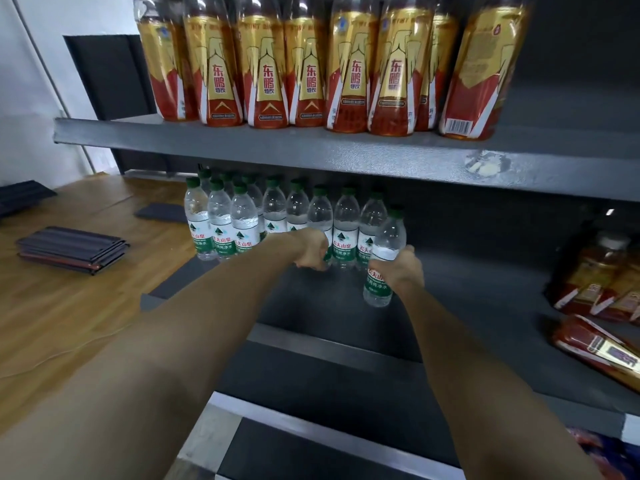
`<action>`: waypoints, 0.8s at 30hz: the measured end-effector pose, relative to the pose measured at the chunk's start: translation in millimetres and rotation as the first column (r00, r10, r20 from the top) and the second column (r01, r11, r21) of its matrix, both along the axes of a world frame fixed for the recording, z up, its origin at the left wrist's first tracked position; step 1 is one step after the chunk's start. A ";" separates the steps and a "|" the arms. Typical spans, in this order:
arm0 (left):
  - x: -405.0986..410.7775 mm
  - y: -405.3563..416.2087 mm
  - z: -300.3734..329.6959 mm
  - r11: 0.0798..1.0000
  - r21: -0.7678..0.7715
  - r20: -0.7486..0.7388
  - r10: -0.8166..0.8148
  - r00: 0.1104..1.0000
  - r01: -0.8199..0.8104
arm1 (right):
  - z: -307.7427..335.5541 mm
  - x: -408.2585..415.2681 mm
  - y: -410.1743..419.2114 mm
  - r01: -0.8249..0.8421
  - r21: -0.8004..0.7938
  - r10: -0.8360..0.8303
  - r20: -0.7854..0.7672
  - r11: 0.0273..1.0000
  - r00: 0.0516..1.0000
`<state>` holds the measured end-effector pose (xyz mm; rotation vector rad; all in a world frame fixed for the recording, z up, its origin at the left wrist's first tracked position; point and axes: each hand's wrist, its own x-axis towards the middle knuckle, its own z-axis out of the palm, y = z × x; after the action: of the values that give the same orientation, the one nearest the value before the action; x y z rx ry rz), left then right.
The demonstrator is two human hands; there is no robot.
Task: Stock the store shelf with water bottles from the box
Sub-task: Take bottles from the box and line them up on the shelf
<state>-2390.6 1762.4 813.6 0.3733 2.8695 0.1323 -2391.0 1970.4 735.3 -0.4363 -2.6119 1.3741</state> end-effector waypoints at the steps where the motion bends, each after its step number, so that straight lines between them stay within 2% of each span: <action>1: -4.6 7.2 -1.8 1.000 -0.005 -0.005 -0.016 1.000 0.016 | 0.0 -5.0 7.9 0.030 -0.007 -0.030 -0.008 1.000 1.000; 3: -12.8 20.8 -3.8 0.999 -0.010 -0.015 -0.044 0.999 0.044 | 0.0 -16.5 21.9 0.065 -0.011 -0.065 -0.014 0.998 0.998; 14: -41.9 53.5 -10.0 0.995 -0.077 -0.037 -0.072 0.997 0.069 | -12.0 -68.4 42.7 -0.019 0.061 0.019 0.000 0.998 1.000; 18: -46.0 55.2 -11.2 0.994 -0.084 -0.037 -0.070 0.997 0.066 | -48.7 -115.8 53.6 -0.024 0.098 0.029 -0.060 0.995 0.998; 24: -42.0 51.9 -9.7 0.994 -0.090 -0.064 -0.060 0.996 0.054 | -17.7 -87.4 39.1 0.005 0.143 0.015 -0.142 0.990 0.990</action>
<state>-2432.6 1814.3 803.8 0.4504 2.9143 -0.0173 -2478.4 2009.5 717.7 -0.2996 -2.5729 1.1626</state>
